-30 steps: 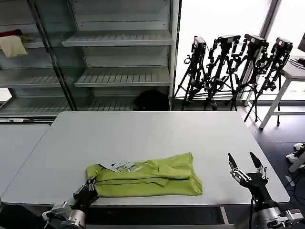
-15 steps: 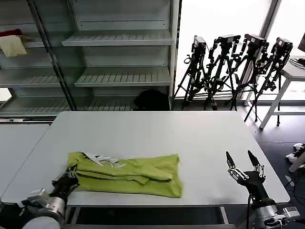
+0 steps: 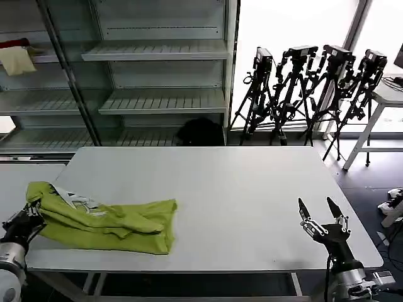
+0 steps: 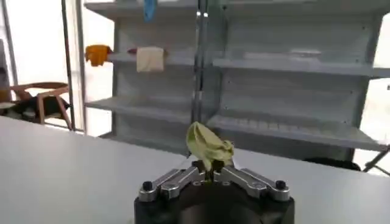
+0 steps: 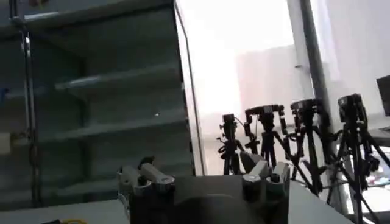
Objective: Fold and organize the clothes.
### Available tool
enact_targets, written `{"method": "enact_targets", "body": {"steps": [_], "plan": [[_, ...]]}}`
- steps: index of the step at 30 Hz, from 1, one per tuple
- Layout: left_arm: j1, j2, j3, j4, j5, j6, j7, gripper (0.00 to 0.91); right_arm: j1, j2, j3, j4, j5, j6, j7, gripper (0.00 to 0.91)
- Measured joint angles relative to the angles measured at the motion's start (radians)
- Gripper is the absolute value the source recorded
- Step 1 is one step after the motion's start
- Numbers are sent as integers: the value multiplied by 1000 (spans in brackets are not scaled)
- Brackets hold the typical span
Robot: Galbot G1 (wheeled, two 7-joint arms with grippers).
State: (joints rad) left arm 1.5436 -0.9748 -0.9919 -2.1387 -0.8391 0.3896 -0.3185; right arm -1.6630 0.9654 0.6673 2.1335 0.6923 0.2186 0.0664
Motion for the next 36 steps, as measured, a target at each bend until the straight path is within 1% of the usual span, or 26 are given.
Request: {"method": "enact_targets", "body": {"steps": [2,5,10,15,19,25,31,36], "plan": [[11,-10,8,-38,11,1,5,0,1,2,0,1,-1,-2,2,907],[24,-31,58,-96,43,-2,16,0,1,4,0,2,-2,-3,3,907],[19,-50,195,-151,131,-23,40,10,2,7,-2,3,-4,-3,3,907],[-9,-64,344,-166,232,-33,49,10,9,12,-9,6,-9,-8,3,907],[-47,-76,457,-162,303,-41,54,10,12,15,-12,7,-12,-10,3,907],[-98,-85,590,-116,382,-59,72,10,12,18,-14,9,-14,-11,3,907],[-134,-93,680,-70,438,-65,77,20,12,19,-18,11,-15,-12,3,907],[-161,-89,710,-24,468,-81,85,30,8,15,-19,19,-16,-13,2,907]]}}
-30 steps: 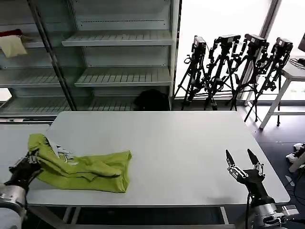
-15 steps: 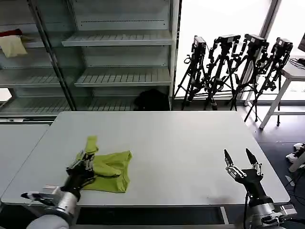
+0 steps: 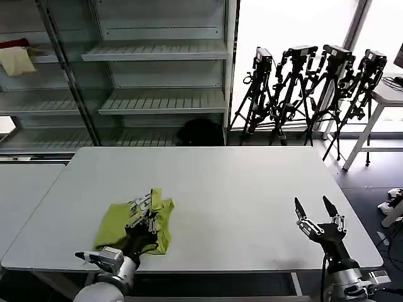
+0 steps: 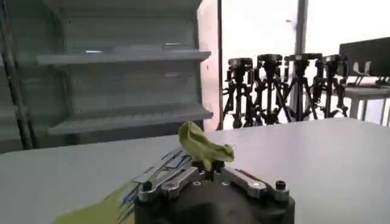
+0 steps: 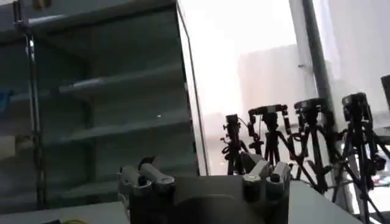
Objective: Fold and organize the clothes.
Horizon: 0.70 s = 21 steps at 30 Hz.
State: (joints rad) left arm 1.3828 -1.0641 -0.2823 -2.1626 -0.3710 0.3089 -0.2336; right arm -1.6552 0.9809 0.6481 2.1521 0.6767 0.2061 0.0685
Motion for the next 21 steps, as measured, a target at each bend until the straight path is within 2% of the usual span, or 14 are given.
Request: {"method": "enact_targets", "body": {"steps": [2,3,4,5,21], "plan": [[-7,3,6,20,6,-5,1,242,-1,0,1,1,0,0,0,907],[-9,4,8,27,9,-6,4,665,-1,0,1,1,1,0,0,907],[-10,6,10,33,12,-6,5,856,-1,0,1,1,1,0,0,907],[-10,8,11,37,14,-6,8,907,0,0,1,1,1,0,0,907],[27,48,-14,9,21,8,44,907,11,5,-13,-4,-7,0,2,907]]}}
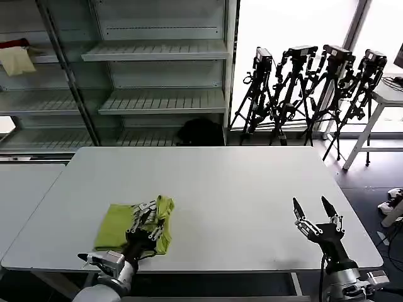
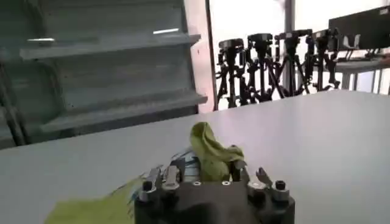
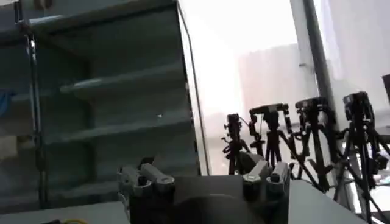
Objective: Fold and organize the clothes.
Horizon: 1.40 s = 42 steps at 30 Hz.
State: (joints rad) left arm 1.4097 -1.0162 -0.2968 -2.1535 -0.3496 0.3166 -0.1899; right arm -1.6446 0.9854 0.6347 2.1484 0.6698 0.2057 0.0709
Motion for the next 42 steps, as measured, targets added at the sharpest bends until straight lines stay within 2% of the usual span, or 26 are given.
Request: {"method": "enact_targets", "body": {"steps": [8,16,29,40,41,42], "plan": [[-2,7,-44,-70,-44,30,-16,907,2,4,-3,0,-5,-2,2,907],[34,24,-149,-80,-124,55,-34,907,4,4,-4,-2,-4,-2,3,907],[63,-3,-302,28,-287,128,-65,907,9,-1,-4,-7,-4,-8,6,907],[25,-7,-332,107,-410,196,-40,907,5,1,-2,-11,-4,-8,5,907],[21,-8,-335,114,-419,201,-35,877,4,0,-2,-11,-4,-8,5,907],[19,-8,-339,119,-426,205,-32,806,4,0,-1,-11,-4,-8,4,907]]}}
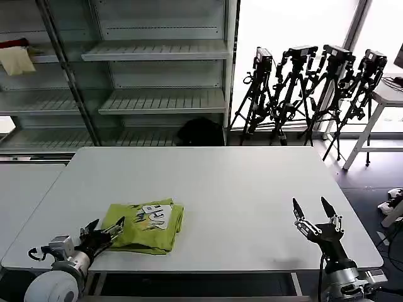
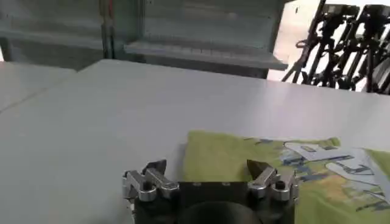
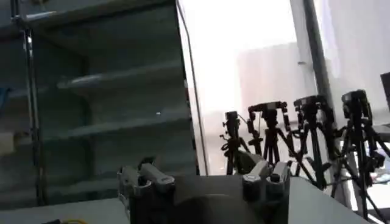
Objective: Fold and organize the clothes.
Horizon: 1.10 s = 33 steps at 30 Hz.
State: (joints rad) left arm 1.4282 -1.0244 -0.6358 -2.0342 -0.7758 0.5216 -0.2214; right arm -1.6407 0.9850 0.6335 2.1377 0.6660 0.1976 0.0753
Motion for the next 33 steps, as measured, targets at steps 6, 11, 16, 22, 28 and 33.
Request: {"method": "enact_targets", "body": {"steps": [6,11,16,22,28,33], "plan": [[-13,-1,-15,29,-51,18,22,50,1,-1,1,0,0,1,-1,907],[-12,-5,-16,37,-75,25,42,20,1,-1,0,0,0,1,-1,907],[-11,-11,-11,36,-81,28,61,10,1,-1,0,0,0,1,-2,907],[-7,-10,2,30,-69,14,72,0,1,0,0,0,0,1,-2,907],[5,8,-3,13,-39,-30,70,0,6,0,-3,-1,0,1,0,907],[6,34,-25,12,-24,-58,63,0,17,3,-13,-3,-4,0,2,907]]}}
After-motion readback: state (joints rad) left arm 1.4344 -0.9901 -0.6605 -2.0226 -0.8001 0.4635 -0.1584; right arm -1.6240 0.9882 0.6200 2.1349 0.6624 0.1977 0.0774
